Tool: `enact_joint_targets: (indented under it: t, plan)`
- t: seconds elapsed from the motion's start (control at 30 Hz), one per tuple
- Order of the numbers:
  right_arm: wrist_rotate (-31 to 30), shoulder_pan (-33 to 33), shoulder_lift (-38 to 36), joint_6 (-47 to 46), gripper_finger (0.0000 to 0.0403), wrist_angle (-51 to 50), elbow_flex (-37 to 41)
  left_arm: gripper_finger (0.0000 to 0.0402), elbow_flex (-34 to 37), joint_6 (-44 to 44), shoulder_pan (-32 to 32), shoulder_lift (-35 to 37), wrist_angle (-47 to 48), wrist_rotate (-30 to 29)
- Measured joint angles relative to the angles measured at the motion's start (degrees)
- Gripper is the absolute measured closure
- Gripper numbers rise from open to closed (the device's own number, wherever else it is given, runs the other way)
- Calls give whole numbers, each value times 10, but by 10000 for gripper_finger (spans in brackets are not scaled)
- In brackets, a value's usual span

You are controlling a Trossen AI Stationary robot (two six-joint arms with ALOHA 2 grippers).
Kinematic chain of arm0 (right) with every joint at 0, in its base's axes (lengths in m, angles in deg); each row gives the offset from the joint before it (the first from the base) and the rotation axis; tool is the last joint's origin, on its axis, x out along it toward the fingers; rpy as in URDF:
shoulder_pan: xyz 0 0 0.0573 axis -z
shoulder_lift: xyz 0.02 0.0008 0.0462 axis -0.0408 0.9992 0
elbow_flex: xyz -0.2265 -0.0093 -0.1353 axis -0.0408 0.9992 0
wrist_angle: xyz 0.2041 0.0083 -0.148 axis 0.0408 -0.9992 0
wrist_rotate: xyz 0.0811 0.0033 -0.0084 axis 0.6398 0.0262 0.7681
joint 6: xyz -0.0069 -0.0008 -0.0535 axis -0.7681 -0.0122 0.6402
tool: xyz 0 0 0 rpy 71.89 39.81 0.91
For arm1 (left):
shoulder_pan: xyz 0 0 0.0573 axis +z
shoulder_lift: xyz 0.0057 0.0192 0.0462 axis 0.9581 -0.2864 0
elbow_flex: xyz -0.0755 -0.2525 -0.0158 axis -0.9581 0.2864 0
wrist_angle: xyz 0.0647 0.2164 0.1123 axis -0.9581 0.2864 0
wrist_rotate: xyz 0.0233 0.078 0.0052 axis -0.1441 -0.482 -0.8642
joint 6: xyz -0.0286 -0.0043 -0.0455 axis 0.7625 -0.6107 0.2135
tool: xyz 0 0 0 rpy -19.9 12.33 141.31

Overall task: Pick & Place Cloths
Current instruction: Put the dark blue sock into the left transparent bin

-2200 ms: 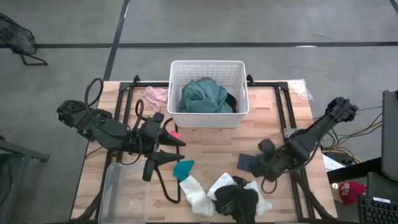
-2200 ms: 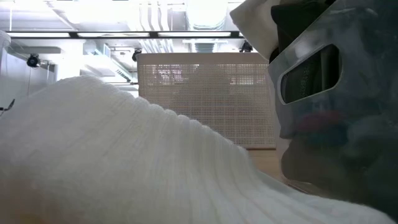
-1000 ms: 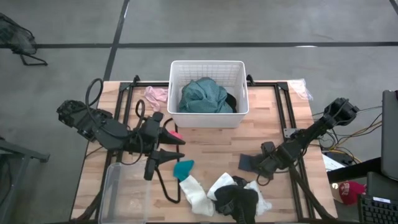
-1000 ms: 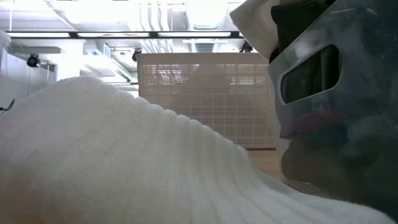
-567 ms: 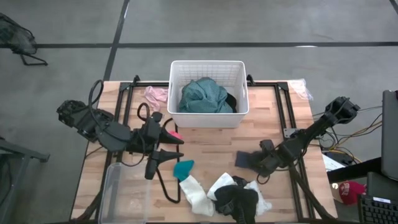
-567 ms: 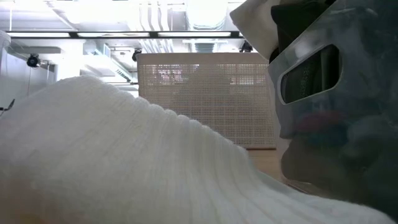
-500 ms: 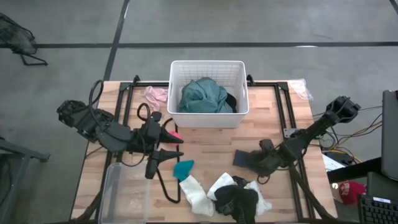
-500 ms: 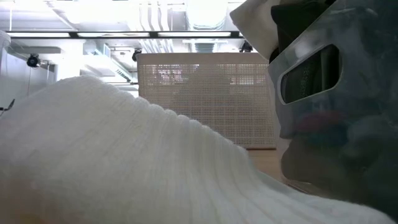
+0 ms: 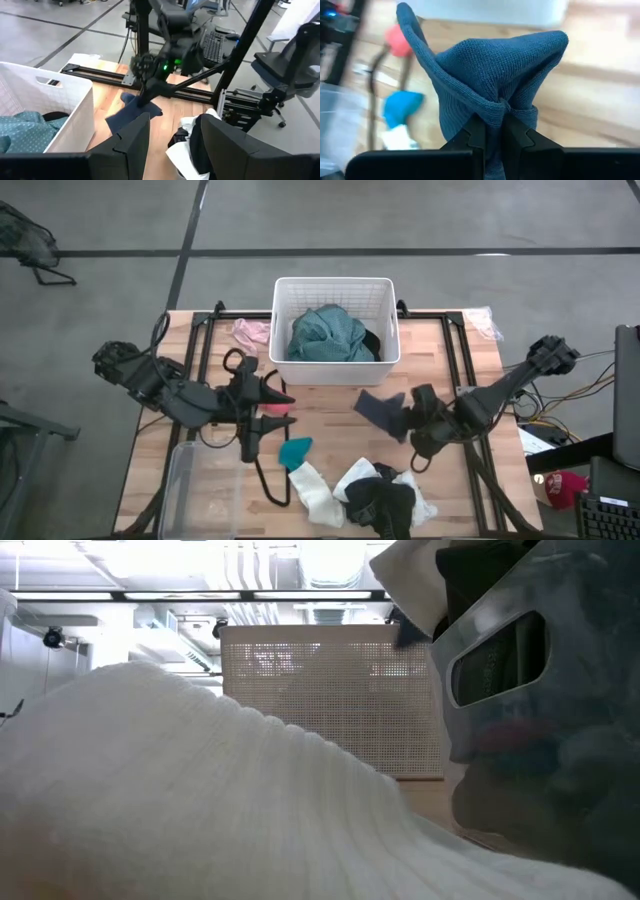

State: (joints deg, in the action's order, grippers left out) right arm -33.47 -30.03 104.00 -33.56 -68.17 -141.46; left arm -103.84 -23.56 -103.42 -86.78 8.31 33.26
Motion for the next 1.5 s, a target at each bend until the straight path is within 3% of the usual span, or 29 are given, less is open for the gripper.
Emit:
enact_joint_targets:
  t: [0.17,0.6,1.0,1.23,1.5]
  plan:
    - [-36,20,44,82,381,-15,-105,218,13,32,0,-1,-2,-10]
    - [-55,56,188,287,381,-12,-367,209,85,116,4,-2,-1,-17]
    - [-47,65,308,440,381,-1,-595,82,96,144,7,-3,3,-54]
    - [-12,65,337,553,381,89,-659,54,113,143,7,-3,-9,-50]
    - [0,77,335,558,378,112,-653,76,117,122,7,-3,-50,-26]
